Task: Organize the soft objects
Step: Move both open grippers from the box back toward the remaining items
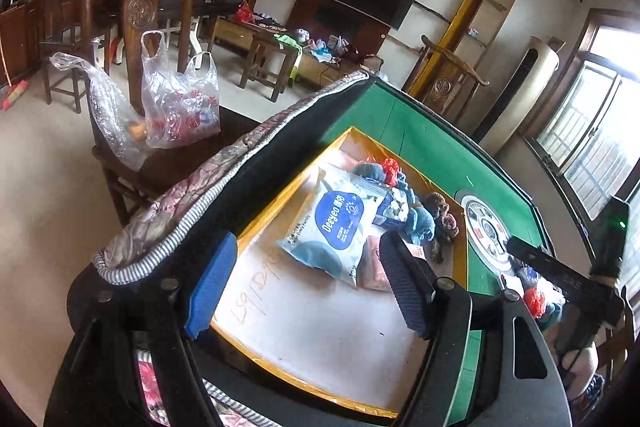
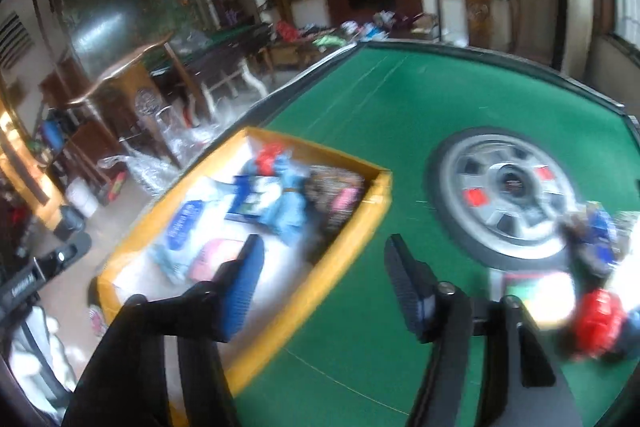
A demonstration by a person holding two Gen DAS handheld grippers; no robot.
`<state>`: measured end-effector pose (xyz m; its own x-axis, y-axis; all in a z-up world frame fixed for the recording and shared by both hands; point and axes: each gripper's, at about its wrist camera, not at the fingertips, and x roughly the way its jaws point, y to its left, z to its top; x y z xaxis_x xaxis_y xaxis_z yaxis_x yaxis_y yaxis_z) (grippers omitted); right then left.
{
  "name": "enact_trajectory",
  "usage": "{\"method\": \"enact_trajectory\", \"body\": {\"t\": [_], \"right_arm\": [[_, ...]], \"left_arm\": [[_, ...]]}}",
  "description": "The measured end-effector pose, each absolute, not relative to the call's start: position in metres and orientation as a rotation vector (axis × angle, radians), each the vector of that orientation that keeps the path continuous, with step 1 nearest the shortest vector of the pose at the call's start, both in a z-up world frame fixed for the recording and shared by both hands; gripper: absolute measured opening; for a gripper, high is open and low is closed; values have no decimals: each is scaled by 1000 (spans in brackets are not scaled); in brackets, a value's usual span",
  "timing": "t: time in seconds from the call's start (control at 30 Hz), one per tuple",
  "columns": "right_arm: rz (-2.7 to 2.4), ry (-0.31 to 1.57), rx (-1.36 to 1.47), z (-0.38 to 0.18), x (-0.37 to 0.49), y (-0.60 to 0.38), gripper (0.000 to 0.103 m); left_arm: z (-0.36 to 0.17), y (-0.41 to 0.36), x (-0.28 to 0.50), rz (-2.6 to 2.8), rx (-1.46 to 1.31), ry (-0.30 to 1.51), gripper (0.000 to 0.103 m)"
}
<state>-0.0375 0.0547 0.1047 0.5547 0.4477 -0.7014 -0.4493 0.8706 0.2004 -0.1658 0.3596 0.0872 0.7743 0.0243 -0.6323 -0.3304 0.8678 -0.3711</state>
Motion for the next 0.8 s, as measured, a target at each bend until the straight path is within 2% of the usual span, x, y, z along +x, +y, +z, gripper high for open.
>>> {"method": "enact_trajectory", "body": {"t": [0.33,0.5,0.8], "right_arm": [[282,836,23,76,-72,-74,61],[247,827,64,69,-88,-107,60],[198,670,136,103,-125,-130,61]], "left_arm": [[85,318,-157,134,-444,703,73],[90,289,-152,81,-409,718,73],[96,283,-158,129,-381,710,73]]}}
